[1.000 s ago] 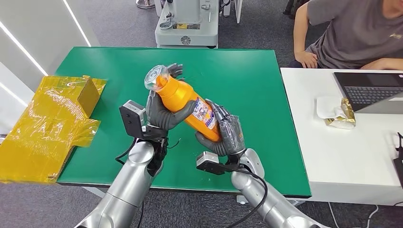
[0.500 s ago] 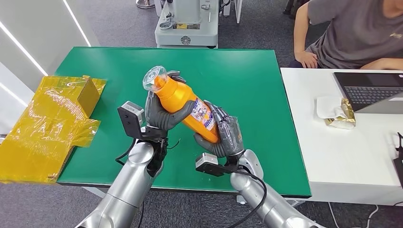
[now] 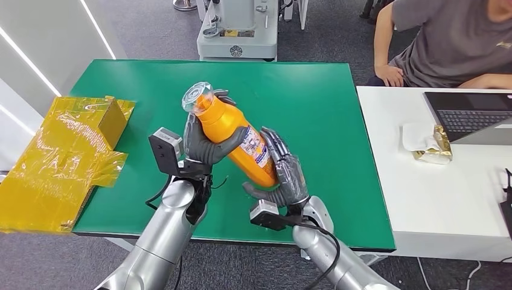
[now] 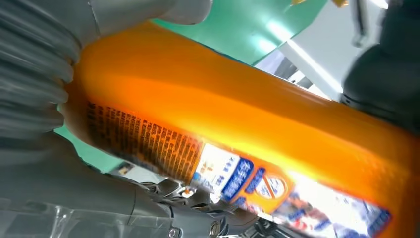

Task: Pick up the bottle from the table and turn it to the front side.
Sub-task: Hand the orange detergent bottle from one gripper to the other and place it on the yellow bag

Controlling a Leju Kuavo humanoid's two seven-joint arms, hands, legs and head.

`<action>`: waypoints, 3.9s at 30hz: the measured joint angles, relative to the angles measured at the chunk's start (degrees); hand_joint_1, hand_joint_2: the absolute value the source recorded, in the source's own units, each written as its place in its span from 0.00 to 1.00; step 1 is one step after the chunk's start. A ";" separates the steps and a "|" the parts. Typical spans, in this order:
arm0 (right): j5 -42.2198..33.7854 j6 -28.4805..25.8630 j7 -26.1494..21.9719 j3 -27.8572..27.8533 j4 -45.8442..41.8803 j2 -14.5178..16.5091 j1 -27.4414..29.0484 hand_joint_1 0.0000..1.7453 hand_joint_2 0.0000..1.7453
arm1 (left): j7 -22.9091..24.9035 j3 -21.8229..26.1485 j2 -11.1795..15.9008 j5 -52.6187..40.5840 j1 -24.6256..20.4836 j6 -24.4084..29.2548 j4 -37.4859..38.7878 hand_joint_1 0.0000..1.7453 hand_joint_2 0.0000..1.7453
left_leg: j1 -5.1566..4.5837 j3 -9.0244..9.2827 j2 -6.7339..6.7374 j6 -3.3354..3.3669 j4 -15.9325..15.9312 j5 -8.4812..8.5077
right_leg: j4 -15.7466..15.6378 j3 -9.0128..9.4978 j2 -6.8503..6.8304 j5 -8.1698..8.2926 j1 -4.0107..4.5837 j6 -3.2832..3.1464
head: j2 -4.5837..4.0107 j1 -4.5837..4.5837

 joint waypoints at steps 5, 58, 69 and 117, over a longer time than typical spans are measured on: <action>-4.11 -0.90 -0.10 0.01 -6.42 -0.04 2.88 0.00 1.00 | 0.01 0.00 0.24 0.19 0.00 0.59 0.01 1.00 1.00 | 0.00 0.00 0.00 0.00 -0.01 0.00 | 0.00 0.00 -0.02 0.00 0.00 0.00 | 0.00 0.01; -10.05 -5.67 -0.49 -5.26 -51.98 2.85 31.67 0.00 1.00 | 18.86 11.44 23.39 -58.75 -8.68 31.18 4.41 1.00 1.00 | 0.03 0.08 0.07 -0.16 -0.10 -0.09 | 0.06 0.01 0.06 -0.19 0.03 -0.15 | 0.00 0.04; -11.15 -5.67 -0.49 -5.20 -51.97 2.77 31.66 0.00 1.00 | 24.22 9.87 25.64 -72.17 -16.00 25.77 20.60 1.00 1.00 | 0.04 0.09 0.10 -0.20 -0.10 -0.08 | 0.06 -0.01 0.11 -0.19 0.03 -0.16 | 0.00 0.03; -12.41 -5.67 -0.49 -3.42 -52.14 1.12 32.31 0.00 1.00 | 28.72 -6.05 29.16 -91.20 -5.91 26.21 34.14 1.00 1.00 | 0.04 0.09 0.09 -0.25 -0.12 -0.12 | 0.06 0.01 0.10 -0.23 0.02 -0.17 | 0.00 0.03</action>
